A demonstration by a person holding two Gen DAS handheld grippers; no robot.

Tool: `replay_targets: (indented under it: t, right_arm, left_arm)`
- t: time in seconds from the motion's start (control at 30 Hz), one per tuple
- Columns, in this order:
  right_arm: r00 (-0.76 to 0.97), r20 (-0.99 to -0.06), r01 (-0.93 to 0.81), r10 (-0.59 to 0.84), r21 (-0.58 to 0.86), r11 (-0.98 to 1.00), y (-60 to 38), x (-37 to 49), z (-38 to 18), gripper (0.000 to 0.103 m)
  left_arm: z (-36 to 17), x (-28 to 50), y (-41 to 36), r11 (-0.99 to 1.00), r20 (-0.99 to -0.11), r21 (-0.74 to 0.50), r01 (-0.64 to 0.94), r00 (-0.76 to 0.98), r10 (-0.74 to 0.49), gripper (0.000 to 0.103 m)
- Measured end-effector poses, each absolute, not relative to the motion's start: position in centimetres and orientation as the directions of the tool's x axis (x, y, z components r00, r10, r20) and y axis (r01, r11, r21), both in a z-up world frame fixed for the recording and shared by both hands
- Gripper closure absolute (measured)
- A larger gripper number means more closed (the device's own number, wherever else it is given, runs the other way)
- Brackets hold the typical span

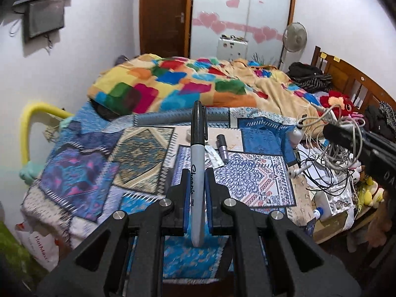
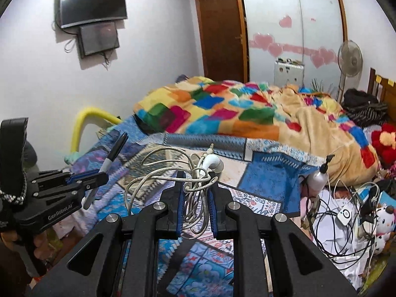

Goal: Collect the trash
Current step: 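Carry the cable and Sharpie in both grippers over the white bucket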

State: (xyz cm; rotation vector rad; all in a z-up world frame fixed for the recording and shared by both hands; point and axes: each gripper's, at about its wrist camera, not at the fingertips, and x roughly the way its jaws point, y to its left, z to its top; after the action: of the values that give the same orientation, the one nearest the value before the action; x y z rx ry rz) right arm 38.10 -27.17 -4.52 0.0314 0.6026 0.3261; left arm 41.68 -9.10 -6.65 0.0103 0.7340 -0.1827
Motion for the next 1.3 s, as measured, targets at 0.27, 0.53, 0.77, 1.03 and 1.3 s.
replay_targets:
  t: [0.27,0.53,0.77,1.03,1.3]
  right_arm:
    - [0.781,-0.517,-0.353,0.35,0.097,0.931,-24.1,33.7,-1.9,0.088]
    - [0.752,-0.51,-0.433,0.418,0.096,0.896,-20.1,30.0,-1.6,0.088]
    - [0.696,-0.535,-0.515,0.479,0.092,0.852,-15.6,27.4,-2.5,0.088]
    - [0.617,-0.582,-0.603,0.53,0.083,0.794,-9.8,24.9,-4.4,0.088]
    - [0.51,-0.666,-0.667,0.544,0.094,0.739,-4.7,24.1,-8.2,0.088]
  left_arm:
    - [-4.0,34.0,-4.7,0.992,-0.632,-0.062,0.11,0.765,-0.124,0.093]
    - [-3.5,27.2,0.1,0.997,-0.617,-0.072,0.033,0.784,-0.07,0.093]
    - [-5.6,21.8,4.9,0.995,-0.628,-0.092,-0.048,0.778,-0.021,0.093]
    - [-9.6,17.7,9.8,0.984,-0.695,-0.104,-0.143,0.718,0.031,0.093]
    - [-14.7,15.4,13.7,0.963,-0.767,-0.144,-0.227,0.641,0.037,0.093]
